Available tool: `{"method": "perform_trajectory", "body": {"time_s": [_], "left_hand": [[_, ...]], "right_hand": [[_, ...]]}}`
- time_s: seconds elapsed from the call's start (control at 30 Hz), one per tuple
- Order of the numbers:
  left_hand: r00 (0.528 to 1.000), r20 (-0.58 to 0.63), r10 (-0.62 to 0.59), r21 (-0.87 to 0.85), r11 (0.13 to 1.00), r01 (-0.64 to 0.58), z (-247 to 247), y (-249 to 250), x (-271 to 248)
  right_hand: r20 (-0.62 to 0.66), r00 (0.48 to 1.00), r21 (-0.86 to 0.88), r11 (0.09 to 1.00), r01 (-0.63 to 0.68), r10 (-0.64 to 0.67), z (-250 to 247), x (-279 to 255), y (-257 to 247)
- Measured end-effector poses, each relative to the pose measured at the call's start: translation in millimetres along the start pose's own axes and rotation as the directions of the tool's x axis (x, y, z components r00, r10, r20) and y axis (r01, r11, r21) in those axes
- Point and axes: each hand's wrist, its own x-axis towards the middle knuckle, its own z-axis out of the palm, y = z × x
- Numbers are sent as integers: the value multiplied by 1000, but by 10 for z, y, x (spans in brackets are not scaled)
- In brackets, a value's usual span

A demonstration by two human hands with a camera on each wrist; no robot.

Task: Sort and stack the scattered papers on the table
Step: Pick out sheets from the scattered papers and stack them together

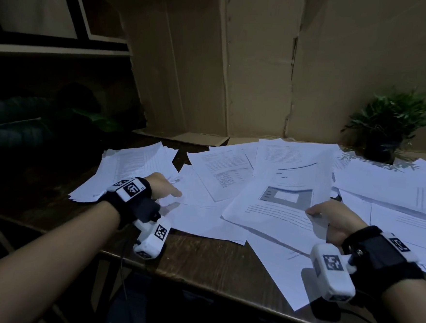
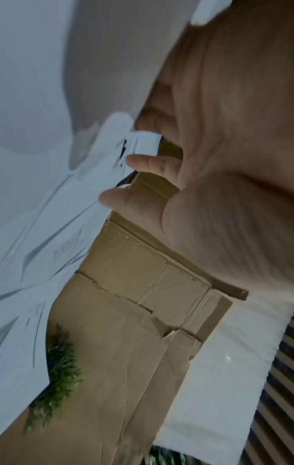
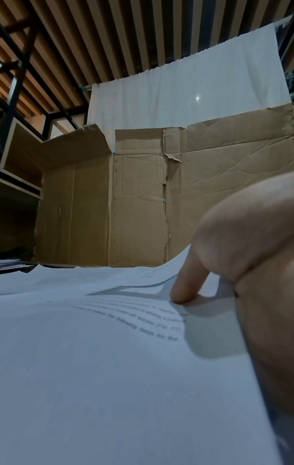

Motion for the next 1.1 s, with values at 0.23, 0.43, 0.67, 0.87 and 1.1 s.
{"method": "perform_trajectory", "body": {"time_s": [0.23, 0.43, 0.67, 0.87, 1.1], "left_hand": [[998, -67, -4, -112, 994, -3, 31, -145, 26], [996, -14, 93, -162, 982, -94, 62, -156, -51], [945, -180, 272, -121, 948, -296, -146, -223, -262], [856, -442, 269, -76, 939, -334, -479, -516, -377], [789, -613, 42, -466, 788, -403, -666, -721, -243]], "right_hand": [[43, 999, -23, 999, 30, -29, -21, -55, -4], [66, 995, 9, 998, 69, -69, -33, -46, 2], [90, 996, 40, 999, 23, -27, -28, 3, 13], [70, 997, 32, 999, 25, -27, -33, 32, 19], [71, 995, 61, 996, 61, -65, -12, -23, 24]]}}
